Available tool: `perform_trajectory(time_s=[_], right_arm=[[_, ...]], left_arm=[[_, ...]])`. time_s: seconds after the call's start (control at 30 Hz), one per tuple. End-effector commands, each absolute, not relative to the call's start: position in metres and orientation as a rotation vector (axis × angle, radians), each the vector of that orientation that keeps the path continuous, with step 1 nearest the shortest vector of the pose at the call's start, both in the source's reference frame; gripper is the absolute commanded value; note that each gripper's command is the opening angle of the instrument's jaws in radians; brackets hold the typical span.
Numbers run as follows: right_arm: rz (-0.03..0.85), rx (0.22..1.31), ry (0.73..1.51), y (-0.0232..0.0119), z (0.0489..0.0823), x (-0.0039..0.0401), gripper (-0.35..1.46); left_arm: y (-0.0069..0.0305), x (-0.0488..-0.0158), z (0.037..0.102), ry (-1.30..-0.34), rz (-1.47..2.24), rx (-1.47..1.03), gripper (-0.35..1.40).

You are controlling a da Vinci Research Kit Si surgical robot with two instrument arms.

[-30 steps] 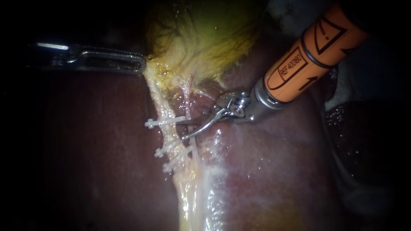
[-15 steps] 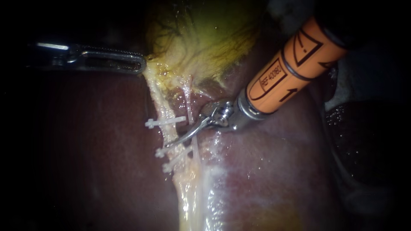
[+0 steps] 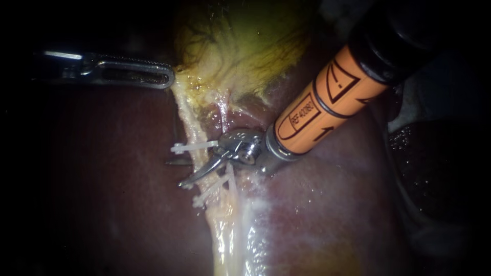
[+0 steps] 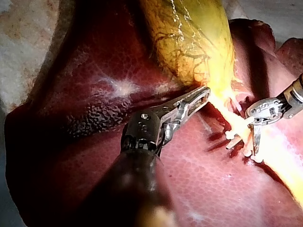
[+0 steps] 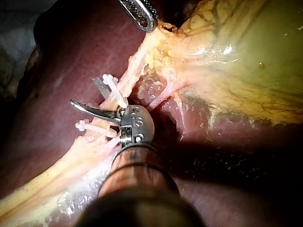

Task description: Go to the cutting position left tube

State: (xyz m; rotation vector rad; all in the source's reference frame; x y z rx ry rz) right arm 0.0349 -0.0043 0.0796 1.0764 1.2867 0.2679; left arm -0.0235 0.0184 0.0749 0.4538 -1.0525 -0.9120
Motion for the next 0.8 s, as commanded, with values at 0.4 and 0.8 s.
perform_trajectory(time_s=[0.4, 0.8], right_arm=[[0.278, 1.054, 1.35, -0.0025, 0.0738, 0.0358, 0.6], [0.274, 1.008, 1.381, -0.0014, 0.0708, 0.0359, 0.63]], left_arm=[[0.0184, -0.0234, 0.075, -1.052, -0.912, 0.454, -0.35], [0.0184, -0.0234, 0.075, -1.052, -0.912, 0.454, -0.35]])
